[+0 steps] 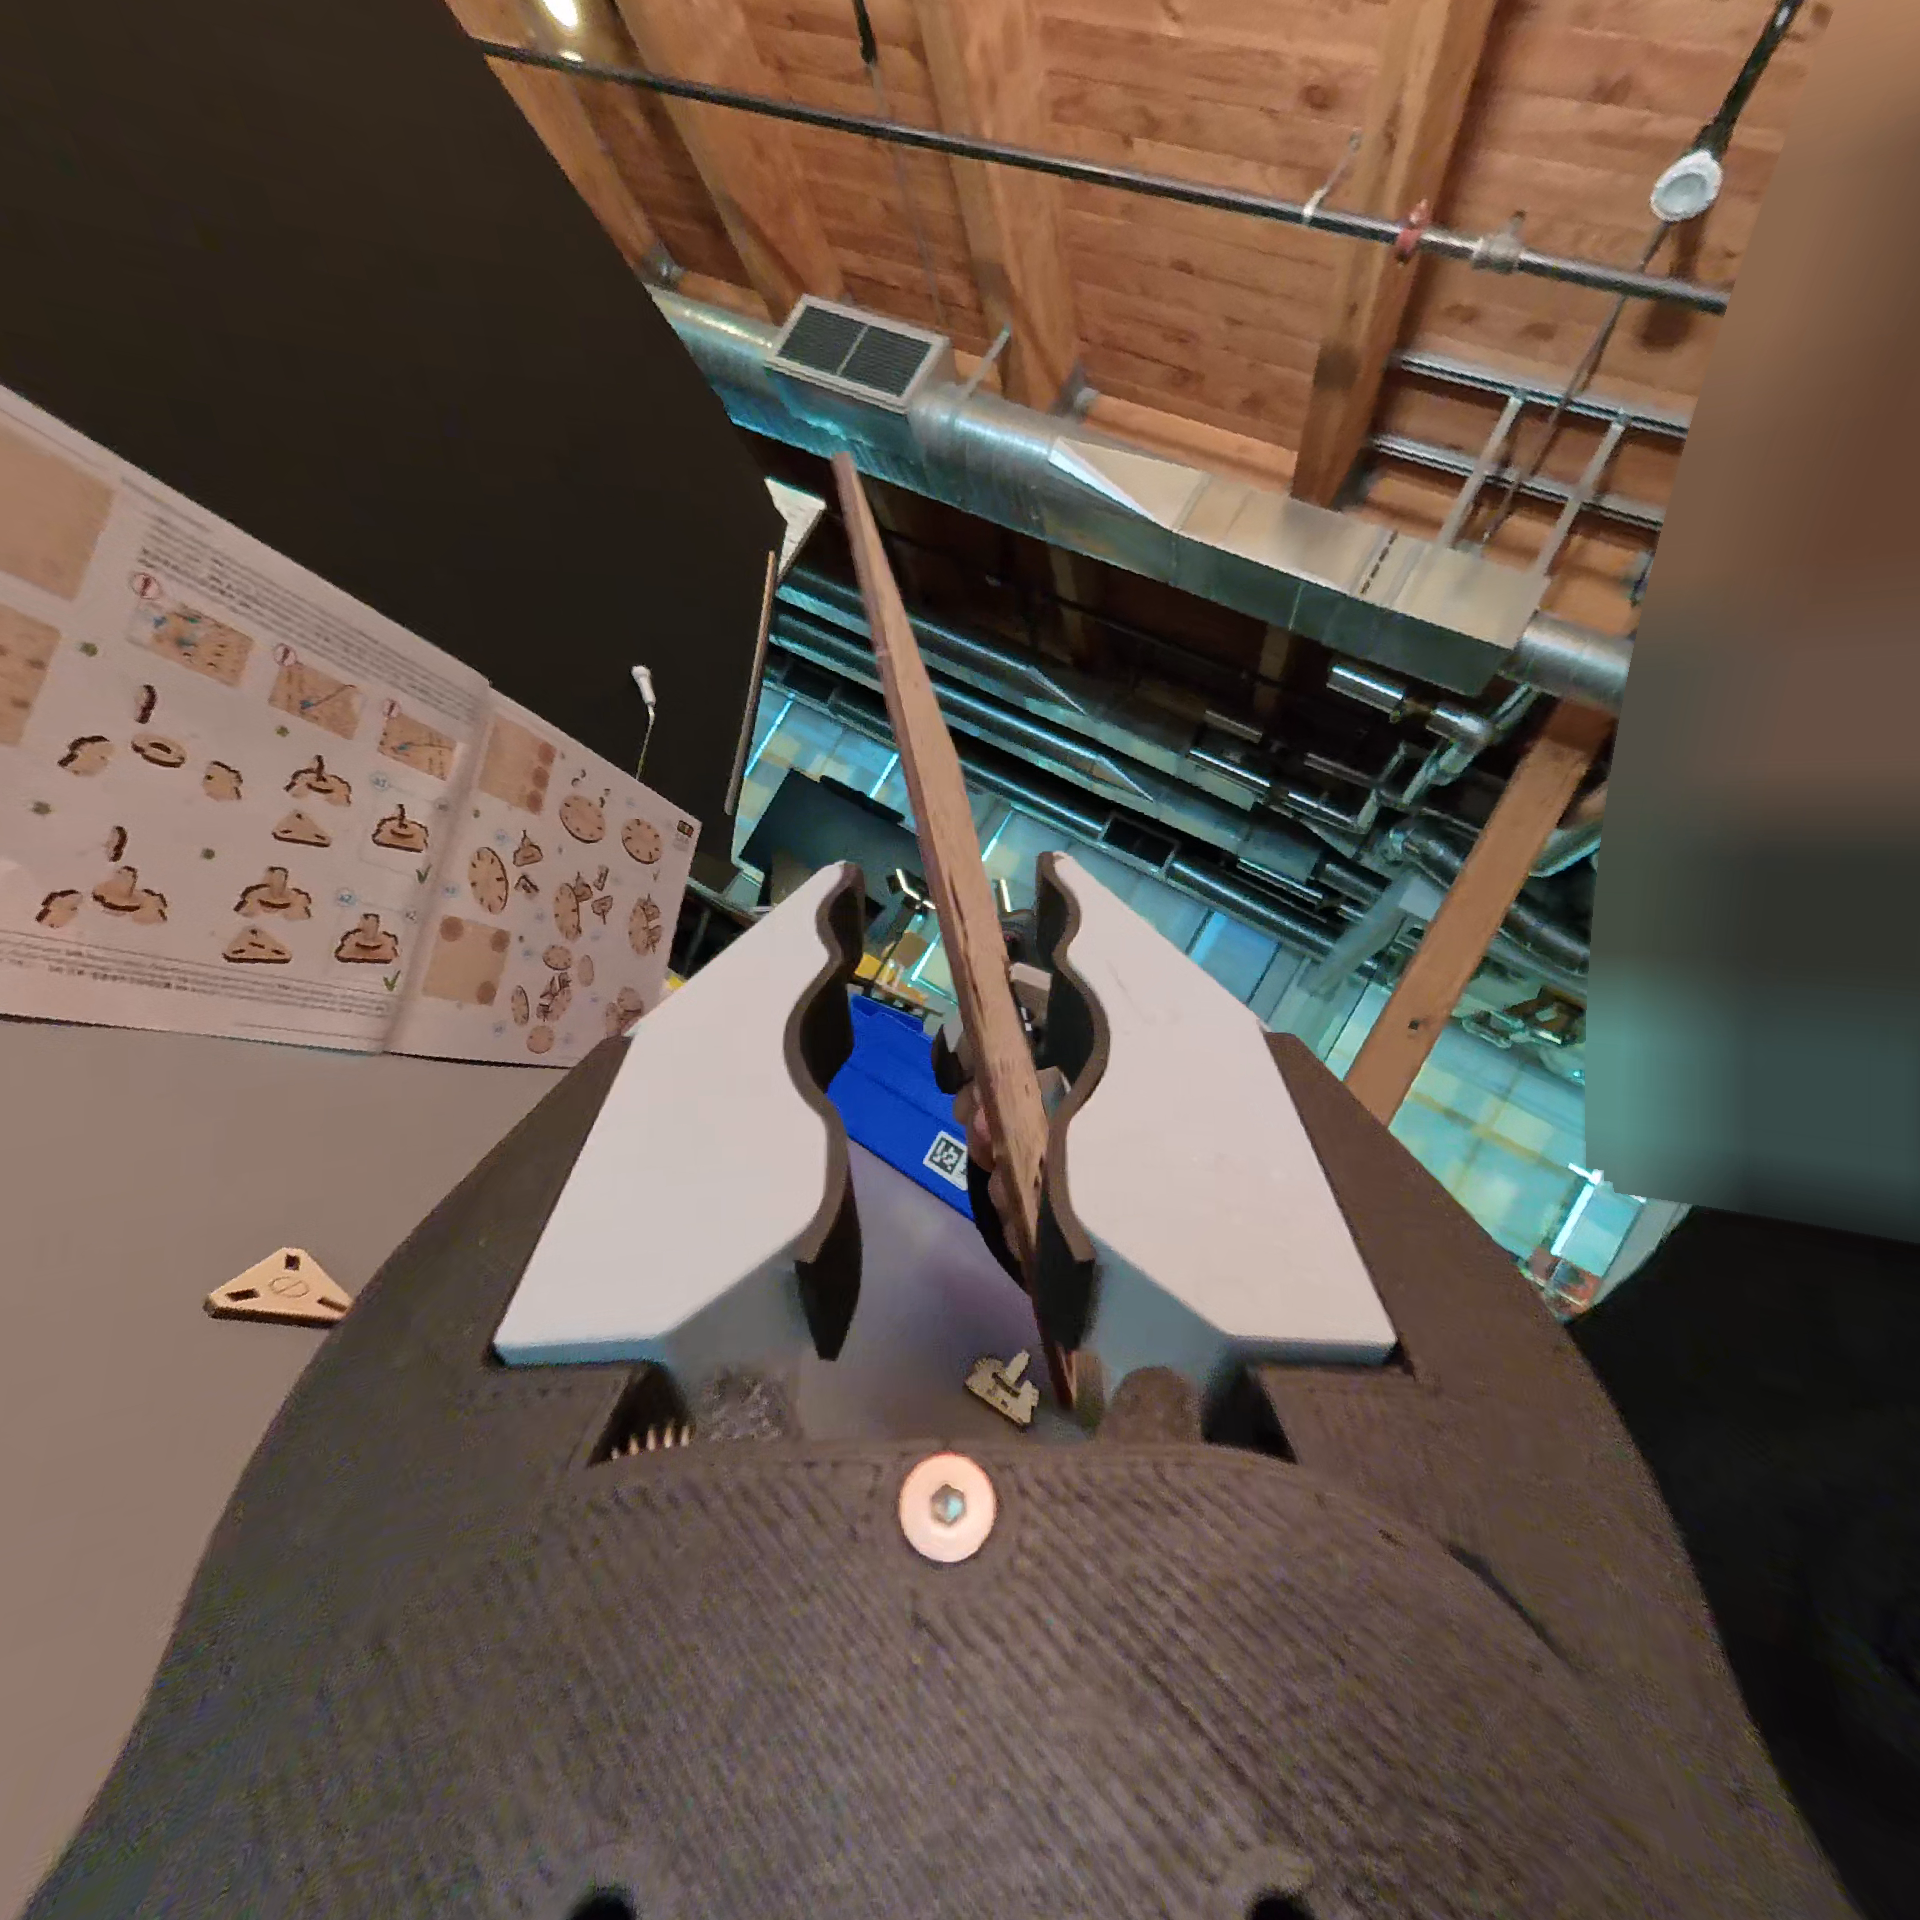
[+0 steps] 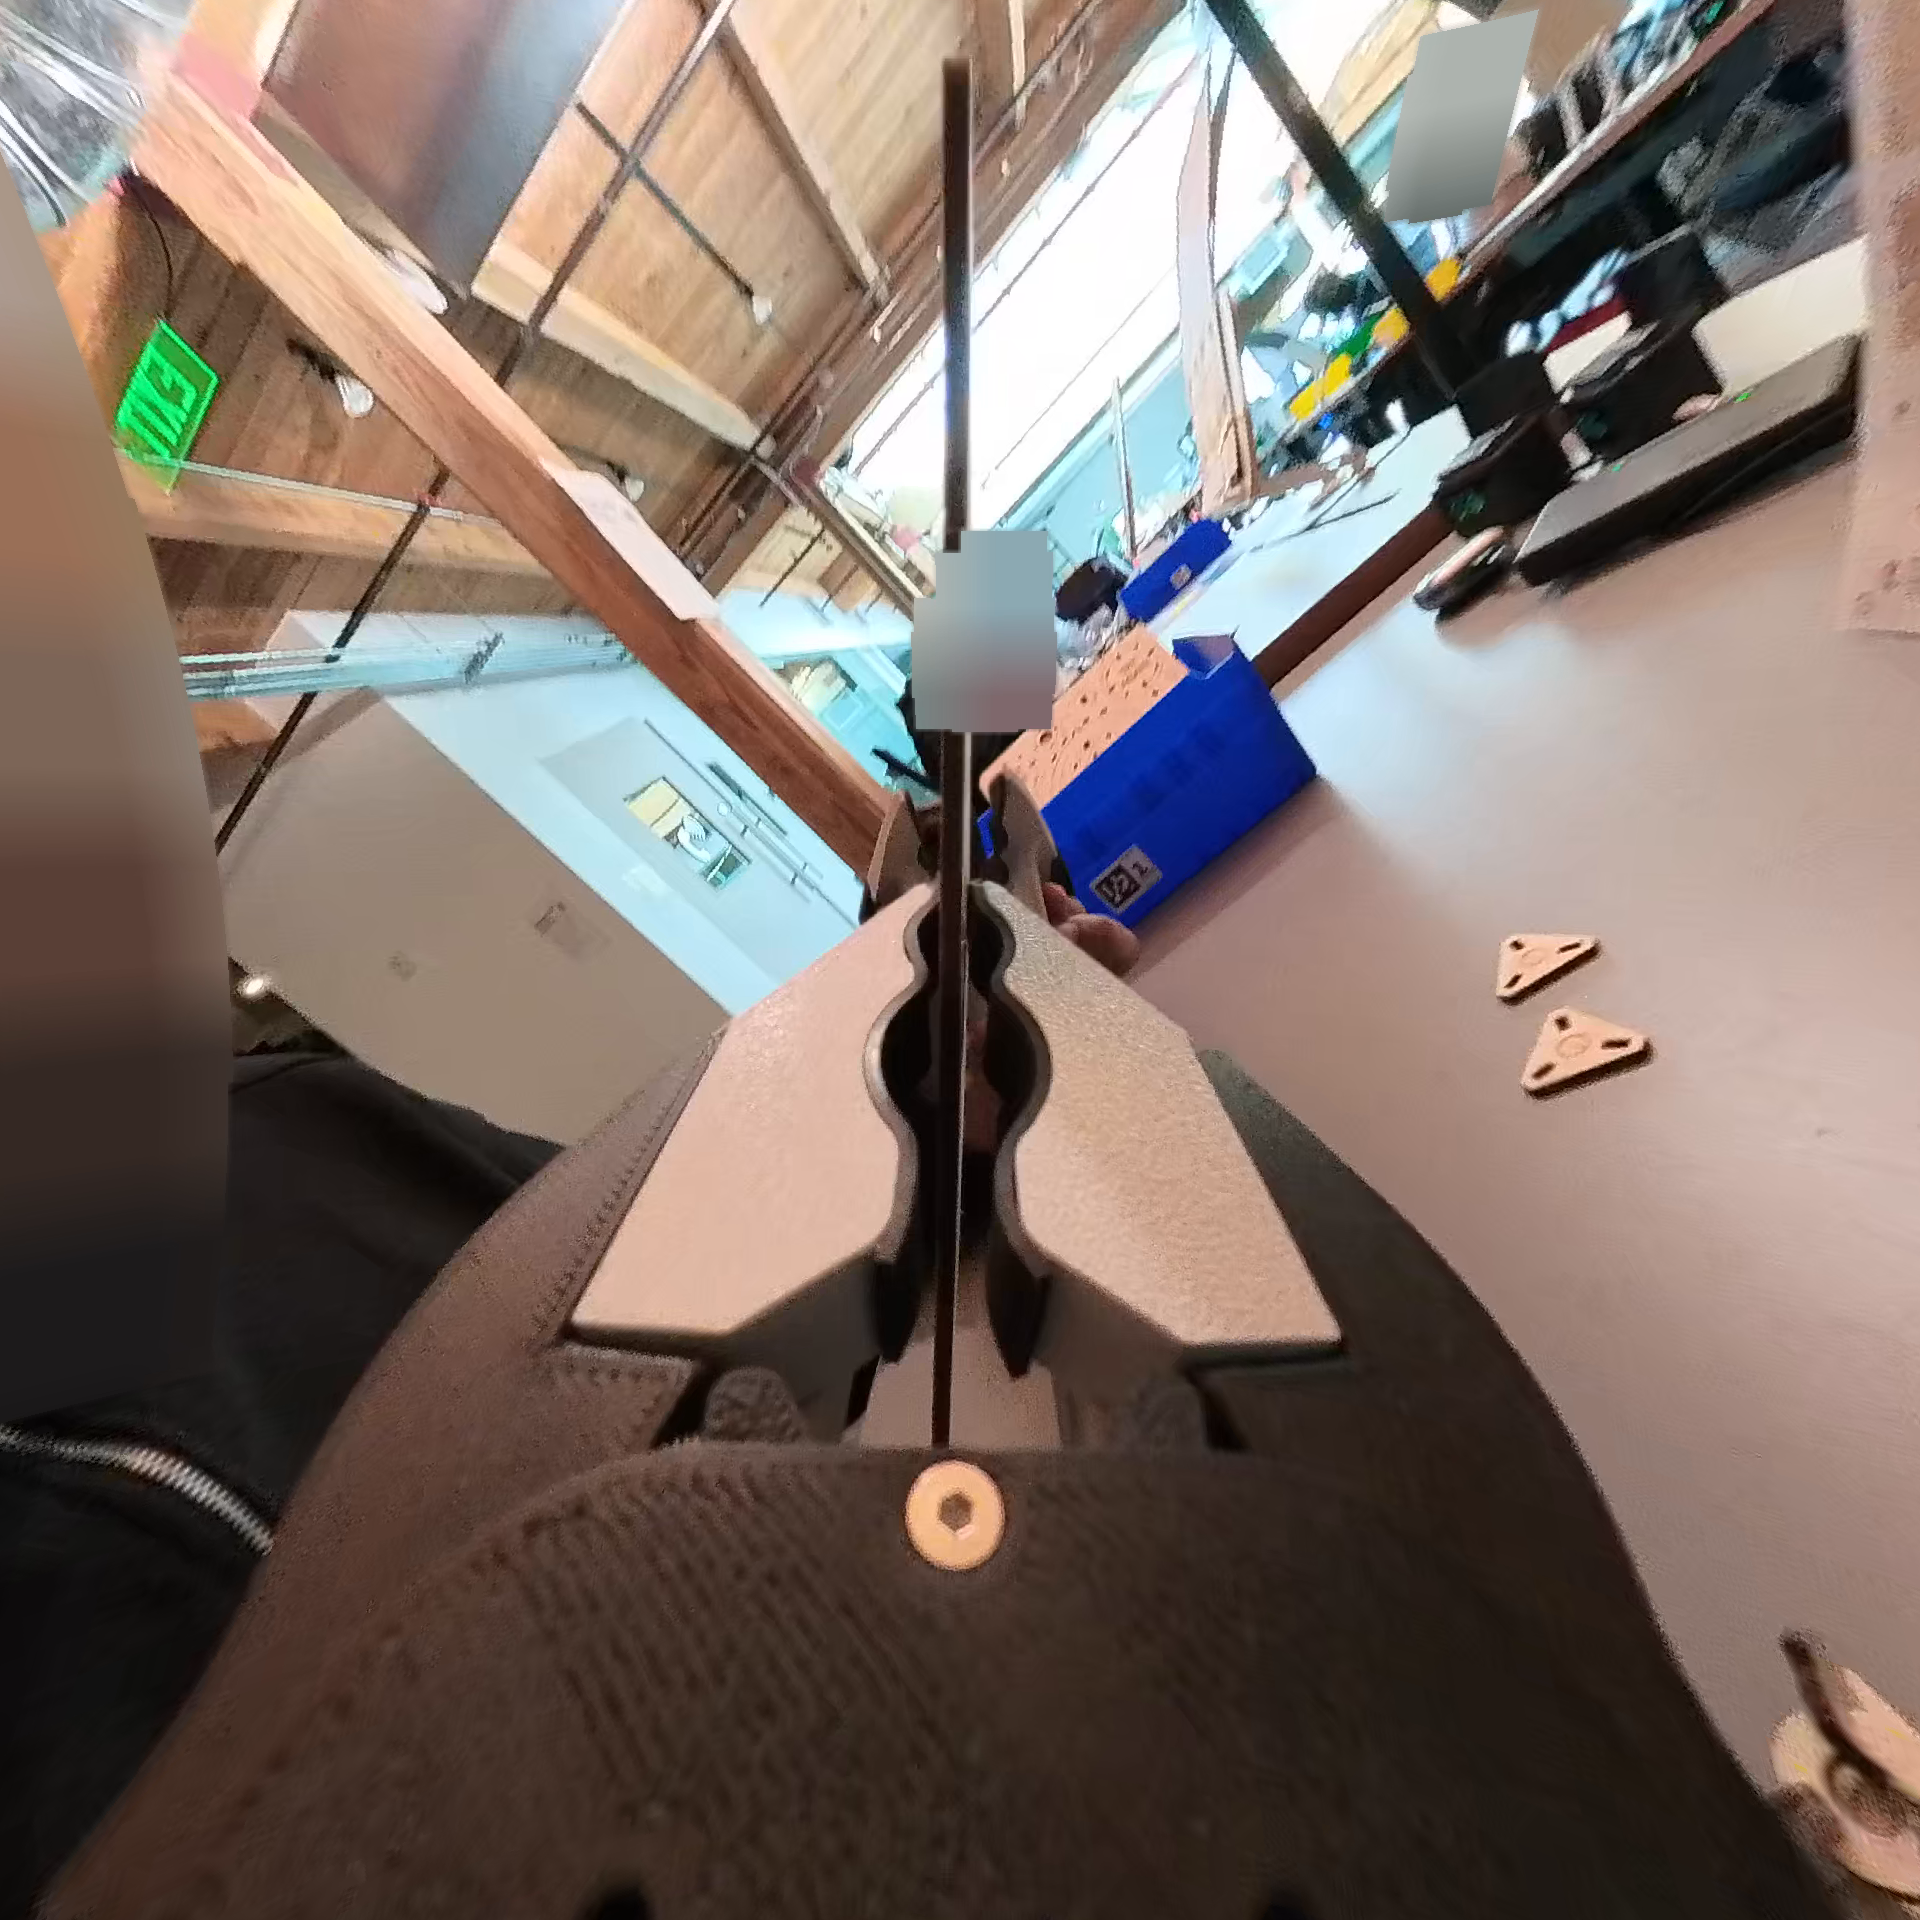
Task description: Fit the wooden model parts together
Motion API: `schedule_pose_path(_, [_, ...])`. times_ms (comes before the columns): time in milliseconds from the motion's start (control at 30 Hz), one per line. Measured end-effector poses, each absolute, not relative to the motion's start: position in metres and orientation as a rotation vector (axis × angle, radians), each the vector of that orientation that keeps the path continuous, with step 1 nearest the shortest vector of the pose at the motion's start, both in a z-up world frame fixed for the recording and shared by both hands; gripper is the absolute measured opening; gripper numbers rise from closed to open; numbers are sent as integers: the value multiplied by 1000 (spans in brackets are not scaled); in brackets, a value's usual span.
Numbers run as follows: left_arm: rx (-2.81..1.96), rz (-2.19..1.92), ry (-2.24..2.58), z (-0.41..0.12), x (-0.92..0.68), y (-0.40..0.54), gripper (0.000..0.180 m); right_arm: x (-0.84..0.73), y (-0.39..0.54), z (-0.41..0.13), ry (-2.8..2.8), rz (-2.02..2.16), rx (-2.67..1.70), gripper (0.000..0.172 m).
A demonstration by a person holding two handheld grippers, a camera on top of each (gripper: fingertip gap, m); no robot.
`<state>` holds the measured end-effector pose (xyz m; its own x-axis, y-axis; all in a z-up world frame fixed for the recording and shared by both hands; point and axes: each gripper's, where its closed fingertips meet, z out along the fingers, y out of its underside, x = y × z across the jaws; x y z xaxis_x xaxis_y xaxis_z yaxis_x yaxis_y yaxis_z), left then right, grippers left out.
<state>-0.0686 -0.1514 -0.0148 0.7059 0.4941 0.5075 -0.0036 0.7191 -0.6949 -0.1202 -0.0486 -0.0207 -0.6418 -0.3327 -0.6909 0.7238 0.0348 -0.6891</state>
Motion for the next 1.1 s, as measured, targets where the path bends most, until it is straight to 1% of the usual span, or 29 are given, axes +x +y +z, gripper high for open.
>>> schedule_pose_path(100, [-706,328,-774,-17,-72,-155,44,-134,-41,-14,1489,-1798,457,1])
schedule_pose_path(267, [-719,311,-780,-19,-74,-151,51,-143,-36,-12,1465,-1849,488,0])
schedule_pose_path(400, [-802,300,-813,-27,-80,-136,67,-139,-38,-11,1424,-1837,472,0])
schedule_pose_path(700, [-840,272,-761,-28,-79,-118,67,-134,-46,-17,1376,-1805,478,0])
schedule_pose_path(833, [-927,305,-797,-39,-84,-110,63,-123,-55,-23,1448,-1785,445,0])
schedule_pose_path(900, [-960,336,-805,-42,-85,-108,56,-118,-58,-24,1475,-1786,424,1])
schedule_pose_path(1033, [-992,354,-791,-44,-84,-105,29,-114,-60,-26,1515,-1790,405,1])
schedule_pose_path(1067, [-991,344,-777,-43,-83,-104,16,-114,-61,-26,1525,-1792,403,1])
schedule_pose_path(1100, [-985,331,-766,-41,-81,-104,11,-114,-61,-27,1531,-1794,400,1])
